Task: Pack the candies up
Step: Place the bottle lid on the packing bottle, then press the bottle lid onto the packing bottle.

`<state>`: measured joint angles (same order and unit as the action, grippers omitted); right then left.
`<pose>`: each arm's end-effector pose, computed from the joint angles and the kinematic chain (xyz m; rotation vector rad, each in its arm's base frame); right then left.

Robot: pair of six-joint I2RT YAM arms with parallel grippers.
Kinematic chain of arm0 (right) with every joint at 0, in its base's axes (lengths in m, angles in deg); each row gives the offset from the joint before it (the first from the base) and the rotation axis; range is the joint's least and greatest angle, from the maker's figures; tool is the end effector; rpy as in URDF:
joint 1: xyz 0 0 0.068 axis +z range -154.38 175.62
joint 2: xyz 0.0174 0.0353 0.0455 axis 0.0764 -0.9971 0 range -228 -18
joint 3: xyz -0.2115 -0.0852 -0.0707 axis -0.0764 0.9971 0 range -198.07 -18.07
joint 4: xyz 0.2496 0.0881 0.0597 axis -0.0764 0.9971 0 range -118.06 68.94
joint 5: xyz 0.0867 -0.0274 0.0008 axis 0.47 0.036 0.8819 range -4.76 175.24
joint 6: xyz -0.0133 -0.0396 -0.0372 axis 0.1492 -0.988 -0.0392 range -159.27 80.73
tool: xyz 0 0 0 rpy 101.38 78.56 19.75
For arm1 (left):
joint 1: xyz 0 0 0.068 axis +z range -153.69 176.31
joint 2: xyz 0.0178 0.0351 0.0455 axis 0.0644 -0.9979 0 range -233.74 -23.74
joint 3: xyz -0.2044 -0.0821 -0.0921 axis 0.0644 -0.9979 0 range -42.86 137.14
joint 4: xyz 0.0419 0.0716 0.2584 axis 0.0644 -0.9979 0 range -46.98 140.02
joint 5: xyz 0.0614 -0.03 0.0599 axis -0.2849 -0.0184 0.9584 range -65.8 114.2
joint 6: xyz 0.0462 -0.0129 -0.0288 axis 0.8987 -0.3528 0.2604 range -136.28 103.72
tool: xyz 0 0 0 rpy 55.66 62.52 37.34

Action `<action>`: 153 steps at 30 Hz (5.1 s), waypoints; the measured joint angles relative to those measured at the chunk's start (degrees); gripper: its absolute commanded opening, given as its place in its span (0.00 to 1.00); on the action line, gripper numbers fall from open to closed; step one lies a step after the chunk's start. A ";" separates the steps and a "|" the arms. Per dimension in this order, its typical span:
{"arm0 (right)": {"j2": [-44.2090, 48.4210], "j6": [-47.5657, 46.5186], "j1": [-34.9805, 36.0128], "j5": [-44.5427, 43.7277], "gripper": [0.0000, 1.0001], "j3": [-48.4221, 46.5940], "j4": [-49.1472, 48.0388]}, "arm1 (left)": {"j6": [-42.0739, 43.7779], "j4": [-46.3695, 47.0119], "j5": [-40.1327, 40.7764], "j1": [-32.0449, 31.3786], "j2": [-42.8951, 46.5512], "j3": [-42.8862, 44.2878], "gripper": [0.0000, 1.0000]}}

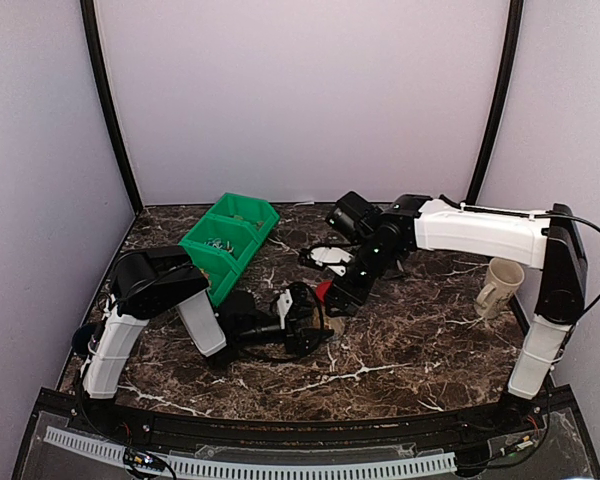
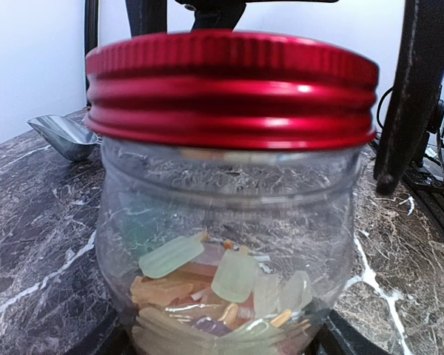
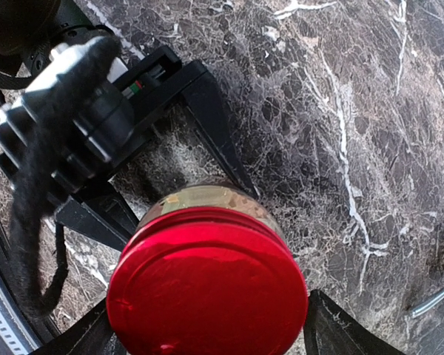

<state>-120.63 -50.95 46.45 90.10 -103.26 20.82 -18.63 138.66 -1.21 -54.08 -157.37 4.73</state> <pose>0.2356 0.2942 0.2142 -1.4555 2.3501 0.3050 0.2193 -0.2910 0.0331 0.9872 1.2959 -1.0574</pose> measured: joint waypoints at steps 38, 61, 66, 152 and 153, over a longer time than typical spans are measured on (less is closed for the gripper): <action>6.75 -1.84 -0.26 -0.13 0.98 4.63 -3.39 | 0.02 -0.04 0.35 -0.02 0.00 0.00 0.73; 5.75 11.17 -7.32 12.48 0.66 4.98 -21.70 | 0.17 -0.63 0.33 -0.02 0.00 0.44 0.73; 5.42 10.69 -6.36 11.85 0.66 5.03 -21.55 | 0.20 -1.27 0.35 -0.02 0.00 0.92 0.73; 11.08 16.72 -7.10 7.74 0.20 18.05 -27.17 | -0.07 -2.62 0.57 0.02 0.00 1.92 0.70; 10.49 16.87 -7.13 7.72 0.19 18.12 -27.23 | -0.02 -2.64 0.57 0.02 0.00 1.95 0.70</action>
<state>-110.14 -34.08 39.32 97.81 -85.14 -6.41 -18.65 136.02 -0.64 -54.06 -157.37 6.68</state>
